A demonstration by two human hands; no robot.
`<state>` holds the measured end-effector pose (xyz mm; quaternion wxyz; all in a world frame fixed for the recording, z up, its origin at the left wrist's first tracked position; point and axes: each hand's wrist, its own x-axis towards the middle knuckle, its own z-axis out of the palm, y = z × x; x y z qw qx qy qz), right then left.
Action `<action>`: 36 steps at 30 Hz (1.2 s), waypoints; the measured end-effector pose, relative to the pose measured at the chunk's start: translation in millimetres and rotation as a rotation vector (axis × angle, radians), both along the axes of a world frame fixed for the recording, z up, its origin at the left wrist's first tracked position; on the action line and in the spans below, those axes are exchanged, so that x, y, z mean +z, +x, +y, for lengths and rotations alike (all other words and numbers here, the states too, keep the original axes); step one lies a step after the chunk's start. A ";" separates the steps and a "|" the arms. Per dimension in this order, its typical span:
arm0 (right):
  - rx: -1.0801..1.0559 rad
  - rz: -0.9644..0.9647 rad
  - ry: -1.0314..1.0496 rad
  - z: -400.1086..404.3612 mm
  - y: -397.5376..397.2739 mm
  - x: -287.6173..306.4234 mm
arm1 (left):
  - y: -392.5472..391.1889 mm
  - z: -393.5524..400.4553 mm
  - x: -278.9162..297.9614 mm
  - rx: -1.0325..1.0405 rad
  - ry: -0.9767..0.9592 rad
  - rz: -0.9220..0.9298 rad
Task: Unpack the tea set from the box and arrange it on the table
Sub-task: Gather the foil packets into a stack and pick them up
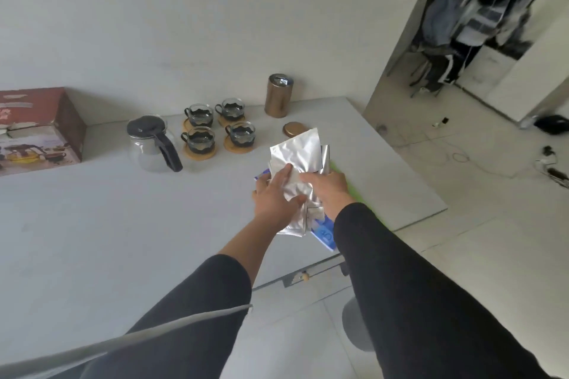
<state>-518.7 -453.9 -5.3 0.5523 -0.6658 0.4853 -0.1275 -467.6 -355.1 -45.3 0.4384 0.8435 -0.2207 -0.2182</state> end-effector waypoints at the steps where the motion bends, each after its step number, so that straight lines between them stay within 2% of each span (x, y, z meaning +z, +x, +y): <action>1: -0.026 -0.004 -0.011 -18.0 -19.7 5.5 | -15.2 -21.3 2.6 -0.035 -0.012 -0.012; 8: -0.242 0.041 0.019 -141.2 -189.1 10.8 | -161.0 -163.7 -6.6 -0.318 -0.039 -0.006; 13: -0.367 0.103 0.044 -202.7 -288.7 -15.1 | -255.4 -232.7 -33.4 -0.467 0.017 0.054; 16: -0.436 0.117 0.095 -221.8 -324.8 -40.4 | -289.5 -257.4 -54.0 -0.549 0.085 0.015; 23: -0.570 0.162 0.156 -250.5 -341.9 -123.3 | -307.2 -301.0 -114.9 -0.585 0.284 -0.005; 26: -0.571 0.200 0.159 -259.5 -338.4 -160.4 | -297.2 -318.1 -150.6 -0.675 0.306 0.150; 30: -0.559 0.229 0.196 -275.8 -336.1 -213.5 | -290.2 -334.5 -201.5 -0.690 0.377 0.329; 36: -0.477 0.282 0.277 -298.8 -343.2 -305.4 | -294.0 -359.3 -280.1 -0.653 0.496 0.404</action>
